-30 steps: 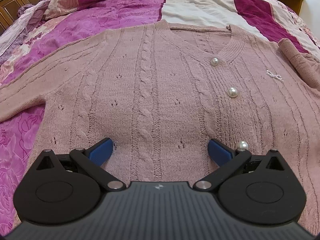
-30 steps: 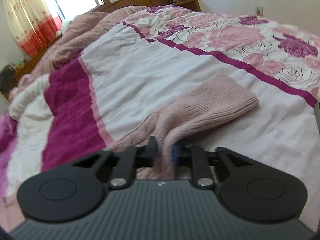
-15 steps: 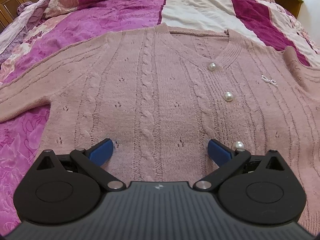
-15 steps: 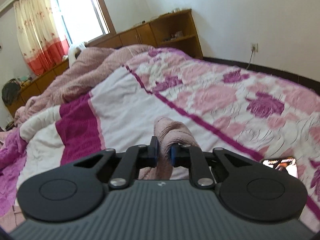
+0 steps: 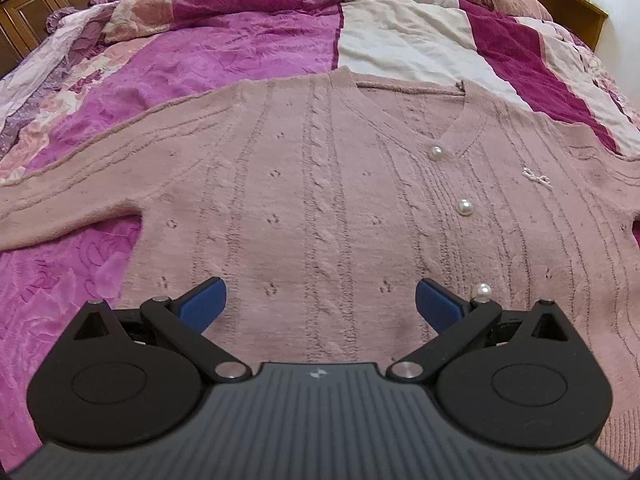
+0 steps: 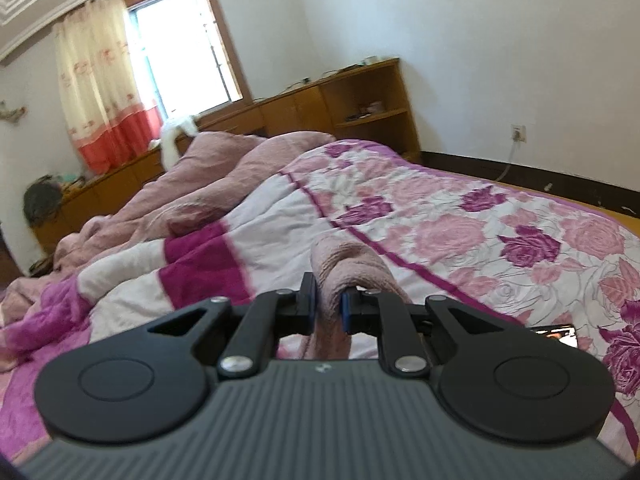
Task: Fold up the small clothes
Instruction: 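Lift the held sleeve with the right gripper and carry it across the cardigan body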
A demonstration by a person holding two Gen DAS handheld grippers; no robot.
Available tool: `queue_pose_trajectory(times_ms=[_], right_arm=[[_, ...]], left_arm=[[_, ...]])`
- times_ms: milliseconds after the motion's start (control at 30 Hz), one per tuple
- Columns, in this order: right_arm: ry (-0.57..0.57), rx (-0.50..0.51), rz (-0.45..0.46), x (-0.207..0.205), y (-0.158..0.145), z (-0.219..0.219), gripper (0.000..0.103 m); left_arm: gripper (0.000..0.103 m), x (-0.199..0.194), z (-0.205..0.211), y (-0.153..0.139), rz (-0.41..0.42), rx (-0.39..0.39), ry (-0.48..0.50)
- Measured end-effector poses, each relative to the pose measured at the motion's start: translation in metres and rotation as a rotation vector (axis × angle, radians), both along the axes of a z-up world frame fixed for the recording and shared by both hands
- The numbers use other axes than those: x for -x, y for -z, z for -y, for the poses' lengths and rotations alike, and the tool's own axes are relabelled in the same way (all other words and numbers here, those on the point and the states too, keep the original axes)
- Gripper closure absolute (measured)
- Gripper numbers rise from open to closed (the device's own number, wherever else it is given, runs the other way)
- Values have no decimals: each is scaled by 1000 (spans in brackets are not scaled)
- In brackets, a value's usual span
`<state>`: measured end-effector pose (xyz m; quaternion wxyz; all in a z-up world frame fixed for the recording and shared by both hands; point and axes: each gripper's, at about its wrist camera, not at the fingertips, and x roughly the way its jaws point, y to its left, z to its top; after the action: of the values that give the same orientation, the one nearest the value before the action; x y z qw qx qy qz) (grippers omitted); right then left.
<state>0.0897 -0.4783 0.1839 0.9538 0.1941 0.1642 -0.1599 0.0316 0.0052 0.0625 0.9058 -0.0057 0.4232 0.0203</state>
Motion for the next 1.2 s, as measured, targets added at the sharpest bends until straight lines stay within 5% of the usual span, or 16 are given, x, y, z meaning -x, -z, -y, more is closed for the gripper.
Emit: queue_pose_trajectory(times_ms=[233, 700, 1200], right_arm=[[-97, 3, 34, -6, -14, -66, 88], [-317, 51, 67, -39, -22, -216, 88], [-564, 142, -102, -56, 56, -379, 88]], left_arm=[[0, 6, -14, -8, -9, -44, -8], [0, 25, -70, -24, 25, -3, -109], [0, 35, -110, -18, 38, 6, -186]])
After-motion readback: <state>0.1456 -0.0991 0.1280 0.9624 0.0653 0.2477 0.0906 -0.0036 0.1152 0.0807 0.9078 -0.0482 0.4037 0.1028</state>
